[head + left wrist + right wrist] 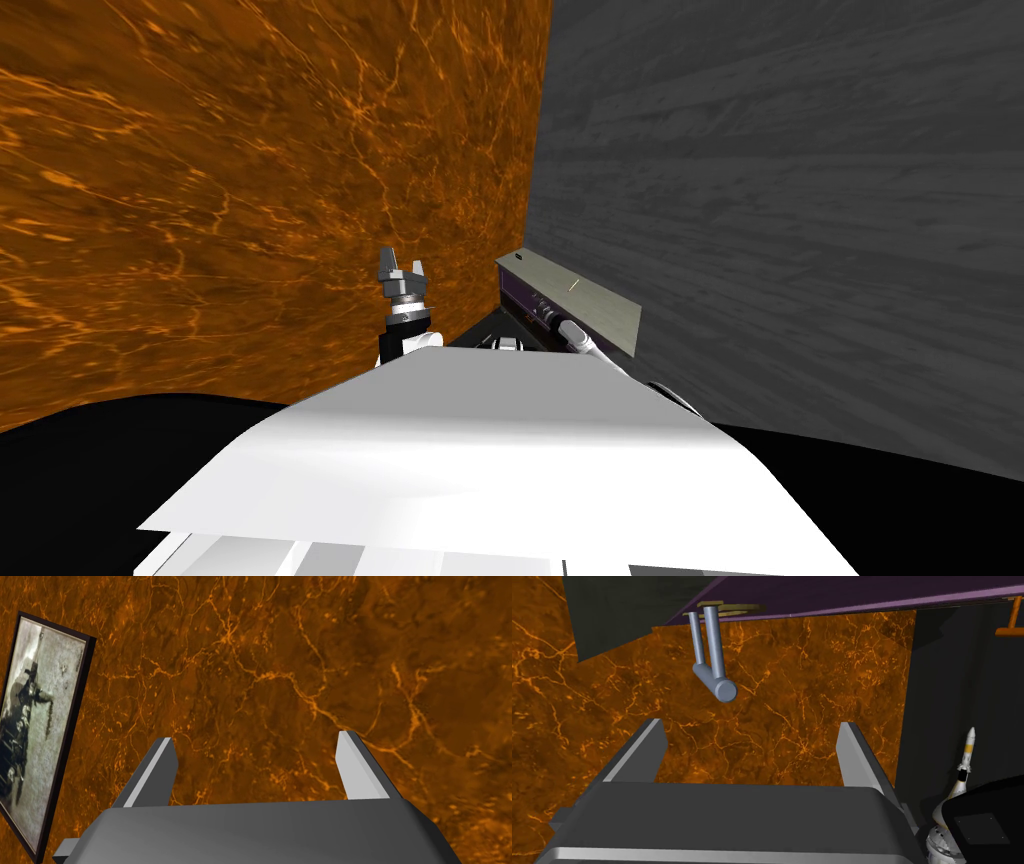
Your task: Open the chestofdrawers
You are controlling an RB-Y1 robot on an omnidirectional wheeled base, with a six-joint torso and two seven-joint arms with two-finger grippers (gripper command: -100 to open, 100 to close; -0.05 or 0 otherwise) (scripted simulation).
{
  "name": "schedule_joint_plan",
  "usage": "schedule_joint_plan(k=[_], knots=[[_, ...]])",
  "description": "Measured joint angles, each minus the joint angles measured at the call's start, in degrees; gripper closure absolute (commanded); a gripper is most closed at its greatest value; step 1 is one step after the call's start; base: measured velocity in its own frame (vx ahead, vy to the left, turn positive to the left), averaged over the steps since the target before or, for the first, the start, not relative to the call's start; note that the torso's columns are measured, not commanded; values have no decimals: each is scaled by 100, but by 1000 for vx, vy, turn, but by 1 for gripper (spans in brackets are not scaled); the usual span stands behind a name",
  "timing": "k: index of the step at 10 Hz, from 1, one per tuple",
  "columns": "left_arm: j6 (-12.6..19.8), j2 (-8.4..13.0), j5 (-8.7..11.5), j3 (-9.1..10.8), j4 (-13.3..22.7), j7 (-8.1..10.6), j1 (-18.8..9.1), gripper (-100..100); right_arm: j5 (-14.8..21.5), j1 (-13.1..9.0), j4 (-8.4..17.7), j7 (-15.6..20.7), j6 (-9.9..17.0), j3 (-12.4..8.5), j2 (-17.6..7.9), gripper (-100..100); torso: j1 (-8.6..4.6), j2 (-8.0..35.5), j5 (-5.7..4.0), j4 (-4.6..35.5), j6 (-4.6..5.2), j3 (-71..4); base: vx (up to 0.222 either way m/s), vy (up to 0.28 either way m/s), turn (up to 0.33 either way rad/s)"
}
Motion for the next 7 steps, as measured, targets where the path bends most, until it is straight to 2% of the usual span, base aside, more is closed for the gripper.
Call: schedule_joint_plan(k=[3, 6, 7], knots=[[0, 0, 0, 0, 0, 0, 0, 0, 138, -141, 152, 279, 86, 30, -158, -100, 0, 0, -1, 0, 0, 0, -7, 8, -10], [0, 0, 0, 0, 0, 0, 0, 0, 364, -175, 128, 193, 197, 131, -297, -100, 0, 0, -1, 0, -1, 1, -1, 2, -5], [0, 0, 0, 0, 0, 0, 0, 0, 362, -175, 128, 194, 195, 131, -296, 100, 0, 0, 0, 0, -1, 1, 0, 0, 0]])
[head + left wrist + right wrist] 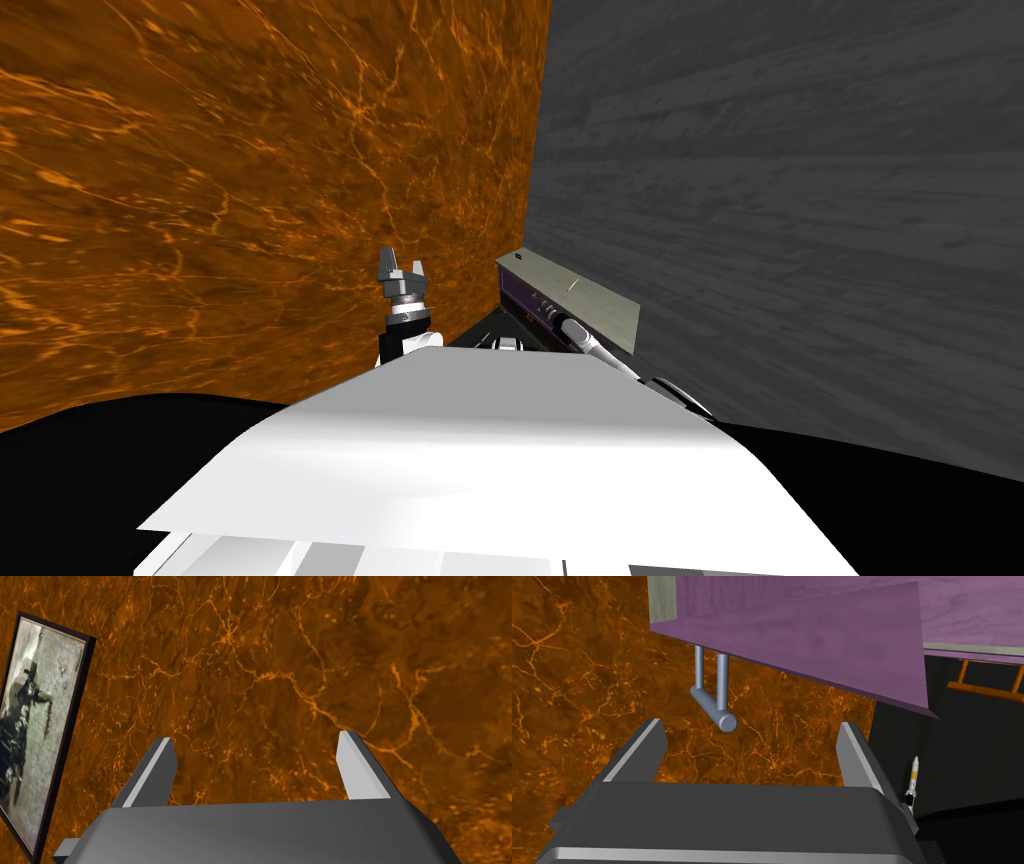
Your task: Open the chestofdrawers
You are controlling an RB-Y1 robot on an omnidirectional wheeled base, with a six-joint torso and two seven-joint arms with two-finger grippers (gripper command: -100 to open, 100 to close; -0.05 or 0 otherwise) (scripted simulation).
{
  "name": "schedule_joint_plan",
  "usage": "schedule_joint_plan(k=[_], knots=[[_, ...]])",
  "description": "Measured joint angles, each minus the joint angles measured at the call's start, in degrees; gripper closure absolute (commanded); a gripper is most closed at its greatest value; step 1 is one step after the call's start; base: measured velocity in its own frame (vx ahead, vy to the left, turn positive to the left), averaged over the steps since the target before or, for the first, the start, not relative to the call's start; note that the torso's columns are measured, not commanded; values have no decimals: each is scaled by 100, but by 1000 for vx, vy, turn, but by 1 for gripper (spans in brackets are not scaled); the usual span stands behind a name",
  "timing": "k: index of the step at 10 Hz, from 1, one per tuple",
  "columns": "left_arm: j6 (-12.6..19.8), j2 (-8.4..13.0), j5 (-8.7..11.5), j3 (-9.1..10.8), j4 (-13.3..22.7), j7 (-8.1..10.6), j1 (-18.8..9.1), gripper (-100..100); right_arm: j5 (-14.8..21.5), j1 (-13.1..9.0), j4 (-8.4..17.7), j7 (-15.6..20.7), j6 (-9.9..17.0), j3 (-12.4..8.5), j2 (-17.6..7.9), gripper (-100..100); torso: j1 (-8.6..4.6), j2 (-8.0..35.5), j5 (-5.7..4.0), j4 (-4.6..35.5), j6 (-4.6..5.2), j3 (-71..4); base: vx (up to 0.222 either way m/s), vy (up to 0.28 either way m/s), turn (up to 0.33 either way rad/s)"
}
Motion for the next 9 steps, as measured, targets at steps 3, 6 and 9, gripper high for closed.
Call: schedule_joint_plan(k=[3, 6, 9], knots=[[0, -1, 0, -1, 0, 0, -1, 0, 15, -5, -39, -34, -25, 3, -31, 100, 23, 20, 7, 4, 1, 13, -107, 112, -34], [0, -2, 0, -2, 0, 0, -2, 0, -26, -6, -80, -5, -91, -12, -75, 100, 11, 6, 3, 1, 0, 3, -120, 128, -34], [0, 1, 0, 2, 0, 0, 2, 0, 60, -106, -79, -50, -143, -45, -213, -100, -44, -54, -14, -16, 0, -34, 105, -83, -24]])
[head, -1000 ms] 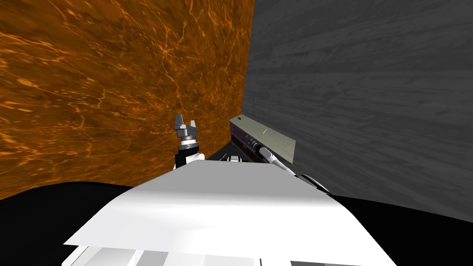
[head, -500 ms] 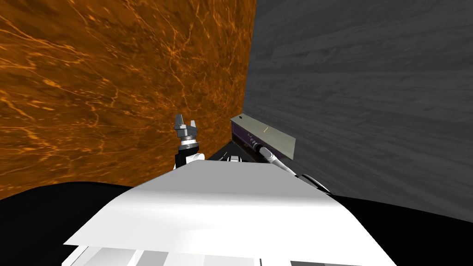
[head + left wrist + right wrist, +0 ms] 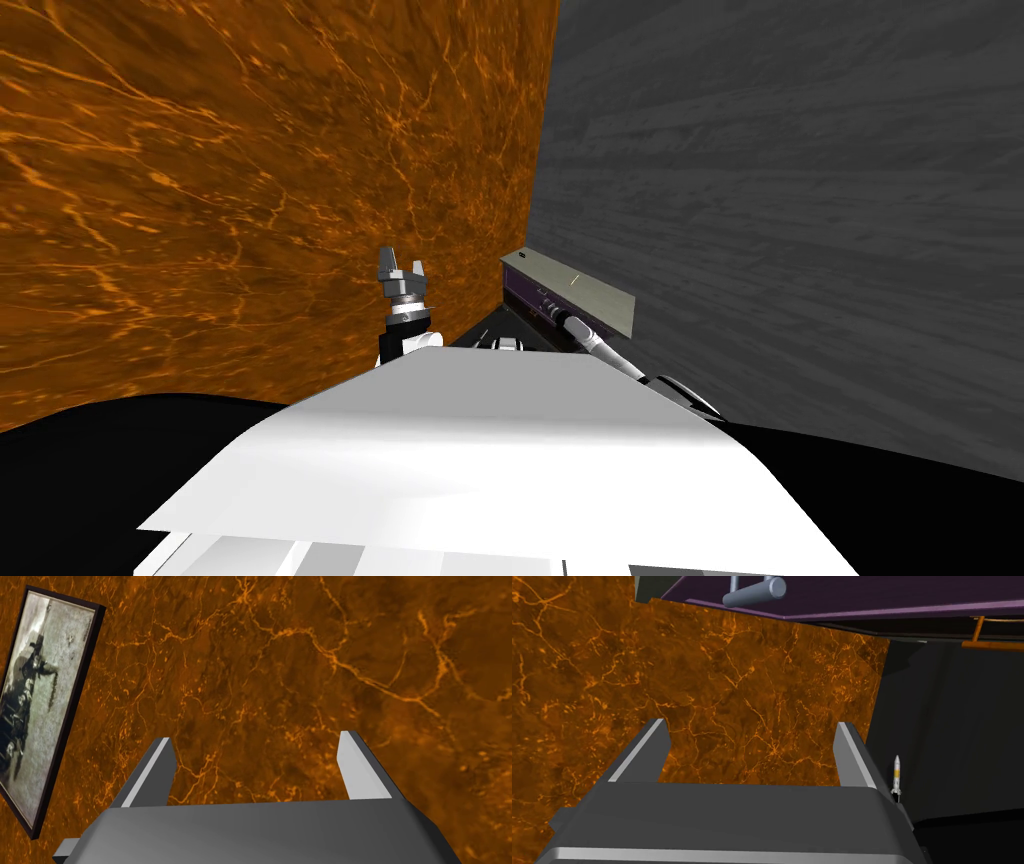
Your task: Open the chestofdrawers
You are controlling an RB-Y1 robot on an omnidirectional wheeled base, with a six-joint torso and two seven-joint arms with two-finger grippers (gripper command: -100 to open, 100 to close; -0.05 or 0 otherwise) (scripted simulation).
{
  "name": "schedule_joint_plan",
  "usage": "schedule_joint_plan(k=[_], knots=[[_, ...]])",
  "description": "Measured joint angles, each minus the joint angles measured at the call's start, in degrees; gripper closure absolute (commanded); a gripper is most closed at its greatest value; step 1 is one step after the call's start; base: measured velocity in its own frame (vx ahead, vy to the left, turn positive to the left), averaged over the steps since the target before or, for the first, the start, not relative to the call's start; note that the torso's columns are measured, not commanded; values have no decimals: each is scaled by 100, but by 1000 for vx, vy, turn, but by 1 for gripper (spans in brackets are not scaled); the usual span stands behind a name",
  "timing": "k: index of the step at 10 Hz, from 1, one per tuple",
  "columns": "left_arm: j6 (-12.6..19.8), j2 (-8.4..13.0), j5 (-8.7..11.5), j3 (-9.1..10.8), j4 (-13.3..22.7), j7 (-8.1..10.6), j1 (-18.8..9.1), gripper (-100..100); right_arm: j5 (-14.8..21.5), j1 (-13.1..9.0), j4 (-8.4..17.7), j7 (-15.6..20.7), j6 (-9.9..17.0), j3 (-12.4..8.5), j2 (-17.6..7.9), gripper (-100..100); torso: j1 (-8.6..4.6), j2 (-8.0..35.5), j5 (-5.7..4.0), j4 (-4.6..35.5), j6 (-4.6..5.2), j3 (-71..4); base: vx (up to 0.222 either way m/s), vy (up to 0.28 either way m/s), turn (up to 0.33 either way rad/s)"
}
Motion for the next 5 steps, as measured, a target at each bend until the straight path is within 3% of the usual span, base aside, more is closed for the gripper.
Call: schedule_joint_plan(k=[2, 4, 5], knots=[[0, 0, 0, 0, 0, 0, 0, 0, -142, -80, 22, 194, -113, -115, -137, -100, 45, 43, 14, 13, -1, 27, 110, -70, -12], [0, -1, 0, -1, 0, 0, -1, 0, -175, -35, 60, 310, -72, -114, -43, -100, 74, 65, 23, 21, -3, 44, 102, -6, 44], [0, -1, 0, -2, 0, 0, -1, 0, -178, -30, 64, 337, -54, -112, -29, 100, 59, 72, 20, 21, 1, 43, 13, 0, -2]])
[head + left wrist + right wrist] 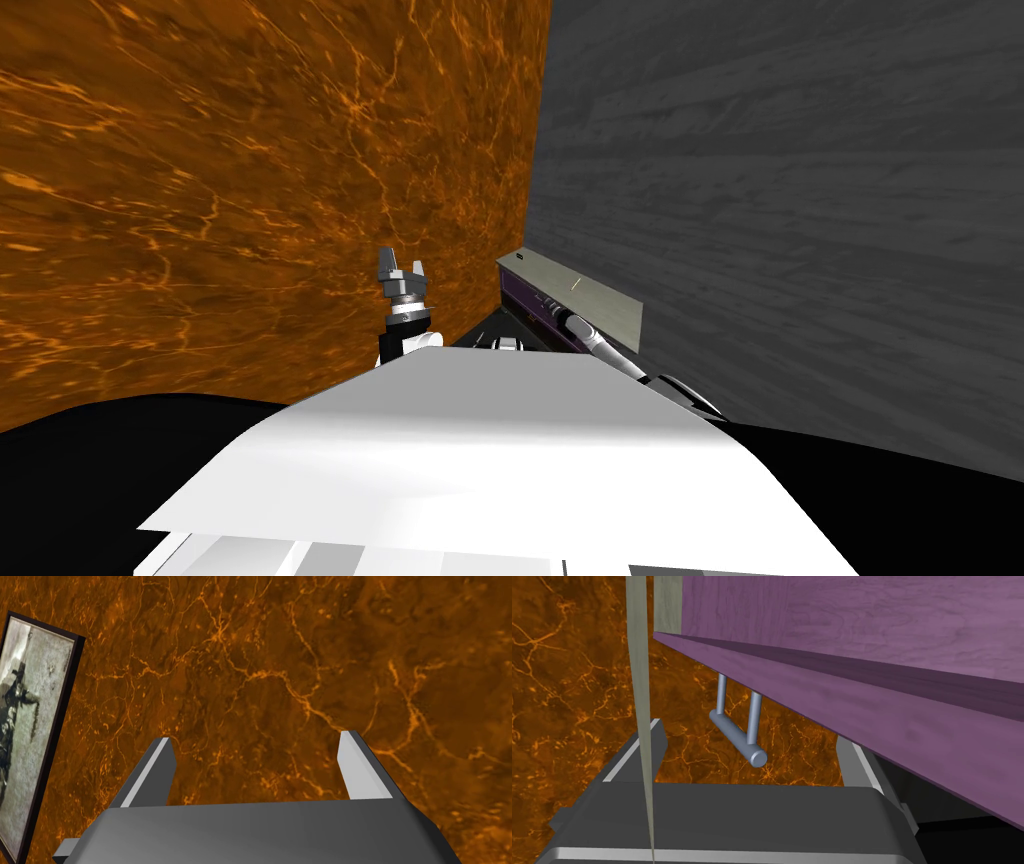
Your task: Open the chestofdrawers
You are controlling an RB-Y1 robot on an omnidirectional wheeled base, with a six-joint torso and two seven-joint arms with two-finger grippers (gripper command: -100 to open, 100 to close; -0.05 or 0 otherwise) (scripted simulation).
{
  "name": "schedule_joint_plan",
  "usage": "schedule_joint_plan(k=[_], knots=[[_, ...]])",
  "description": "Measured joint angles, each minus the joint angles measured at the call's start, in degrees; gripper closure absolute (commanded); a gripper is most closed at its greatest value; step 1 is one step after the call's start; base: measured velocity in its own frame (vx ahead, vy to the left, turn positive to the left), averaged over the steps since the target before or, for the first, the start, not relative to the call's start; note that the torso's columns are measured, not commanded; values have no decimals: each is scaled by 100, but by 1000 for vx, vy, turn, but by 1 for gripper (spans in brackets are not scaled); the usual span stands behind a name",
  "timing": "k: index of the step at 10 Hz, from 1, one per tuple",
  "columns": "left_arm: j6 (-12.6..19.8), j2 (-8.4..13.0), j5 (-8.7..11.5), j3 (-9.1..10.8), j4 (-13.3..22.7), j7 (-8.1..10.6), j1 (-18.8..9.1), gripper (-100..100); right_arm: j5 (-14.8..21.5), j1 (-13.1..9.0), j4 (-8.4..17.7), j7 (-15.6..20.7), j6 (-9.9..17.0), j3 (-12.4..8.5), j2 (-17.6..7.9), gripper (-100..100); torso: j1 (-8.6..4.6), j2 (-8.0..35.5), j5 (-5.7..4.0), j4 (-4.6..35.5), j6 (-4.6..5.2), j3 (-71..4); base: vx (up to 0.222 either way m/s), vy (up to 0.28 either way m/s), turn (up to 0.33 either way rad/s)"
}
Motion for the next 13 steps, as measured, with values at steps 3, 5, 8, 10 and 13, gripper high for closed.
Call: schedule_joint_plan(k=[3, 5, 8, 10, 13], knots=[[0, -1, 0, -1, 1, 0, -2, 0, 23, -18, -40, -41, -3, 0, -27, 100, 16, 16, 2, -1, 0, 10, -105, 110, -29], [1, -2, 0, -2, 0, 0, -3, 0, 7, -1, -73, -39, -41, 9, -39, 100, -2, 11, 5, 7, 6, 5, -153, 149, -30], [0, -1, 0, -1, 0, 0, -1, 0, 6, 35, -98, -41, -87, 48, -36, 100, -26, -15, -1, 6, 8, -11, -75, 87, -26], [0, -1, 0, -1, 0, 0, -2, 0, -11, 36, -123, -9, -96, 33, -44, 100, -1, 0, -1, -1, 2, 0, -132, 130, -30], [0, -1, 0, -1, 0, 0, -2, 0, 99, -43, -221, -254, -170, 52, -229, -100, -19, -20, -1, 1, 3, -11, -86, 106, -28]])
